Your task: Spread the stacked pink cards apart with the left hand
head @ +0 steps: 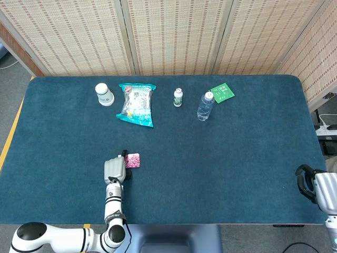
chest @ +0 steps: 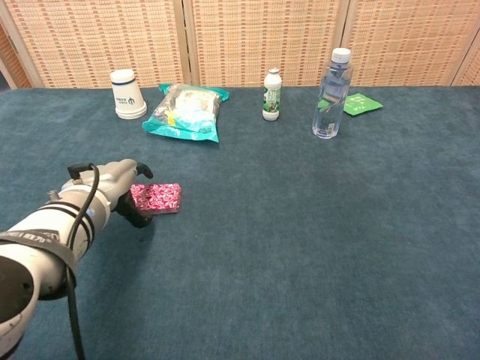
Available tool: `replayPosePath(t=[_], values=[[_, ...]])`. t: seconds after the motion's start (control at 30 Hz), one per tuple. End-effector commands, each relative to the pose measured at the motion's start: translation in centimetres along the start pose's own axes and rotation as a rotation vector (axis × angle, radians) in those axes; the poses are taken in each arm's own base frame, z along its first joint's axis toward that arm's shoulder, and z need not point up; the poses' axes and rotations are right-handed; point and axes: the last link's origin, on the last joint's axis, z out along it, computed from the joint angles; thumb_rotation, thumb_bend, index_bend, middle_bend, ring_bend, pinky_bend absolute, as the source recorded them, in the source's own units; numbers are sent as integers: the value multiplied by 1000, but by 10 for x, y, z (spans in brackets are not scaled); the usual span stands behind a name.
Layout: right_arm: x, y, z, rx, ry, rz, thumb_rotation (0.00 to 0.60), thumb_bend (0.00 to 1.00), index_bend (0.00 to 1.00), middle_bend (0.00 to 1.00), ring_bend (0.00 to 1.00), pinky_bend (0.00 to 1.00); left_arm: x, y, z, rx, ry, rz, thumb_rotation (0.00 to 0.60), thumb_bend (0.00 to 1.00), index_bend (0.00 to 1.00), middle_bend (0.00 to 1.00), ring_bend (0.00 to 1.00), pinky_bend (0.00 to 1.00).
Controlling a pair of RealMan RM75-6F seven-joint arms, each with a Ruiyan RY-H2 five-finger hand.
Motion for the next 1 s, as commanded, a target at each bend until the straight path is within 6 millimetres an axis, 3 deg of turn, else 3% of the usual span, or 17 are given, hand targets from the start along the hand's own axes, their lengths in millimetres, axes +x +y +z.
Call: replayPosePath(t=[0.03,0.6,1.0], values=[[0,0,0,0,-2,0,600,538,995,869,773,954,-1,2,1,1,14,5,600,405,144,1000,1000,1000],[-1,0,0,0,-6,-5,600,539,995,869,773,954,-6,2,6,13,18,-3,600,405,240,1000,1000,1000],[-2,-1,0,1,-10,-11,600,539,995,869,773,954,-5,-1,4,17,32,6,600,405,241,1000,1000,1000]])
